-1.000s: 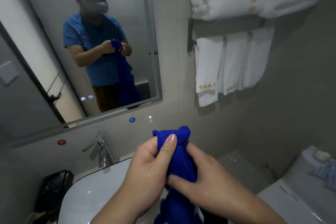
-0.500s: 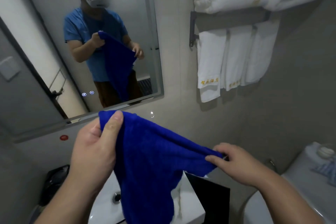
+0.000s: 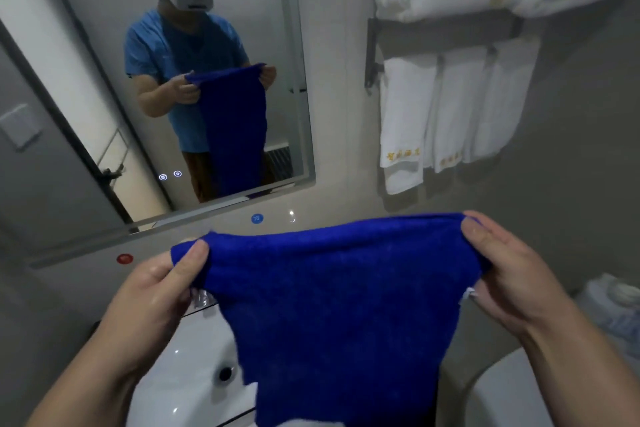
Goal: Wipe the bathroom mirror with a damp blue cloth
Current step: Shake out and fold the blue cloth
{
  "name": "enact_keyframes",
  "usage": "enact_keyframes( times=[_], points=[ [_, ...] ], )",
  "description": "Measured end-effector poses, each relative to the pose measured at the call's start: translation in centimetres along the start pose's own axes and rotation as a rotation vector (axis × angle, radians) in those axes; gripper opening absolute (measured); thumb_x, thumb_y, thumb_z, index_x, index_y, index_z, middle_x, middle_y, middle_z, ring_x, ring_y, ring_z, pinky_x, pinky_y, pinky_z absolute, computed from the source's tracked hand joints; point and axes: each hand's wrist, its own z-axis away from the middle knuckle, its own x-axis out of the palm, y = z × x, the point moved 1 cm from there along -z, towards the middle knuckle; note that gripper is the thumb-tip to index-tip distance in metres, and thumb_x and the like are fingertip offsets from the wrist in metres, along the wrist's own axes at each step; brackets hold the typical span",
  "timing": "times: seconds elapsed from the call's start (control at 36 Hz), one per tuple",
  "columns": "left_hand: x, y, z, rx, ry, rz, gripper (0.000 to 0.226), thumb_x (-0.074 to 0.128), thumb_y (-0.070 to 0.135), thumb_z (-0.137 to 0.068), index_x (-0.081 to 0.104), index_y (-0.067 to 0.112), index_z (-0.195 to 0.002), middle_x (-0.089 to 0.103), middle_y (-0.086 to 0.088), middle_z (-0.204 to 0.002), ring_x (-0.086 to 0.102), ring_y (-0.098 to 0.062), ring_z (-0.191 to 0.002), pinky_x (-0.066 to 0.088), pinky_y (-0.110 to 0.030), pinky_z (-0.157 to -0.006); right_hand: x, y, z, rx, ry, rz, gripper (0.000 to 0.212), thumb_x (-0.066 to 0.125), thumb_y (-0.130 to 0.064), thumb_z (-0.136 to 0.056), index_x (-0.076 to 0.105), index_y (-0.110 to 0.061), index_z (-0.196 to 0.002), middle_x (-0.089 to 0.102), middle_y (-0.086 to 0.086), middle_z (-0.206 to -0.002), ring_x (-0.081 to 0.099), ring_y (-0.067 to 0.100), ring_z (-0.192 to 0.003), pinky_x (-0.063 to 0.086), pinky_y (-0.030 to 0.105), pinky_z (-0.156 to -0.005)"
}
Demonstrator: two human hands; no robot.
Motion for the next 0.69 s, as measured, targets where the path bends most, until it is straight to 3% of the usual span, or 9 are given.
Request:
enact_keyframes(
  times=[0.08, 0.17, 0.22, 0.28, 0.33, 0.42, 0.47, 0.56, 0.69],
  points=[
    [-2.2, -1.3, -0.4, -0.167, -0.239, -0.094, 0.051, 0.072, 0.054, -0.094, 0.081, 0.004, -0.1, 0.079, -0.02, -0.105, 0.07, -0.044, -0.104, 0.052, -0.054, -0.102, 2.2, -1.7, 0.3, -0.123, 0.007, 0.272, 0.022, 0.064, -0.034, -0.093, 0.071, -0.013, -0.09, 0.062, 0.01, -0.085, 0.055, 0.019, -0.077, 0.049, 0.022, -0.064],
    [-2.1, -1.4, -0.9, -0.289, -0.29, -0.703, 0.061, 0.066, 0.088, -0.073, 0.083, 0.032, -0.092, 0.079, 0.012, -0.089, 0.071, -0.014, -0.089, 0.052, -0.035, -0.091, 4.6, -2.4, 0.7, -0.227, -0.091, 0.583, 0.016, 0.065, -0.033, -0.092, 0.073, -0.019, -0.088, 0.067, -0.004, -0.078, 0.06, 0.006, -0.073, 0.048, 0.016, -0.066],
    [0.1, -1.2, -1.0, -0.204, -0.26, -0.886, 0.064, 0.06, 0.092, -0.063, 0.075, 0.051, -0.111, 0.076, 0.021, -0.108, 0.069, 0.001, -0.102, 0.055, -0.029, -0.095, 6.7, -1.9, 0.9, -0.194, -0.222, 0.675, 0.013, 0.068, -0.022, -0.098, 0.075, -0.019, -0.088, 0.073, -0.006, -0.08, 0.066, 0.006, -0.075, 0.051, 0.016, -0.072],
    [3.2, -1.4, -0.6, -0.024, -0.294, -0.654, 0.081, 0.07, 0.091, -0.065, 0.061, 0.052, -0.135, 0.068, 0.025, -0.131, 0.064, 0.004, -0.122, 0.052, -0.031, -0.106, 8.5, -0.7, 1.1, -0.15, -0.325, 0.837, 0.014, 0.07, -0.018, -0.101, 0.078, -0.023, -0.09, 0.078, -0.006, -0.088, 0.072, 0.007, -0.085, 0.054, 0.021, -0.082],
    [6.9, -1.9, -0.1, 0.031, -0.459, -0.267, 0.077, 0.087, 0.06, -0.073, 0.059, 0.038, -0.141, 0.071, 0.015, -0.136, 0.066, -0.004, -0.127, 0.053, -0.036, -0.108, 9.8, 0.4, 1.2, -0.128, -0.408, 0.971, 0.013, 0.071, -0.024, -0.101, 0.079, -0.029, -0.093, 0.08, -0.01, -0.094, 0.074, 0.006, -0.093, 0.057, 0.029, -0.091],
    [11.0, -1.9, 0.1, -0.018, -0.468, -0.062, 0.052, 0.088, 0.039, -0.077, 0.071, 0.025, -0.125, 0.079, -0.006, -0.118, 0.074, -0.019, -0.11, 0.058, -0.047, -0.101, 9.8, 0.9, 0.8, -0.114, -0.38, 0.962, 0.016, 0.066, -0.028, -0.104, 0.076, -0.029, -0.092, 0.079, -0.008, -0.091, 0.074, 0.007, -0.089, 0.058, 0.035, -0.088],
    [12.1, -1.4, -0.3, -0.025, -0.437, -0.163, 0.047, 0.087, 0.049, -0.078, 0.074, 0.028, -0.118, 0.081, -0.001, -0.109, 0.077, -0.018, -0.105, 0.06, -0.048, -0.099, 8.9, 0.7, 0.5, -0.152, -0.294, 0.94, 0.022, 0.058, -0.036, -0.108, 0.07, -0.03, -0.09, 0.074, -0.009, -0.085, 0.068, 0.003, -0.081, 0.054, 0.03, -0.081],
    [12.8, -0.5, -0.3, 0.017, -0.469, -0.532, 0.032, 0.082, 0.056, -0.085, 0.069, 0.039, -0.109, 0.078, 0.021, -0.096, 0.072, 0.004, -0.091, 0.057, -0.026, -0.085, 7.8, 0.8, 0.5, -0.127, -0.301, 0.783, 0.044, 0.034, -0.056, -0.106, 0.065, -0.025, -0.095, 0.063, 0.011, -0.083, 0.057, 0.007, -0.073, 0.048, 0.024, -0.077],
    [14.5, -0.7, -0.4, 0.086, -0.355, -0.609, 0.026, 0.065, 0.051, -0.1, 0.061, 0.031, -0.084, 0.061, 0.014, -0.065, 0.054, -0.001, -0.06, 0.043, -0.026, -0.06, 5.5, 2.7, 0.2, -0.149, -0.179, 0.719, 0.054, 0.03, -0.075, -0.095, 0.062, -0.035, -0.111, 0.063, 0.006, -0.092, 0.061, 0.011, -0.083, 0.048, 0.031, -0.083]
  ],
)
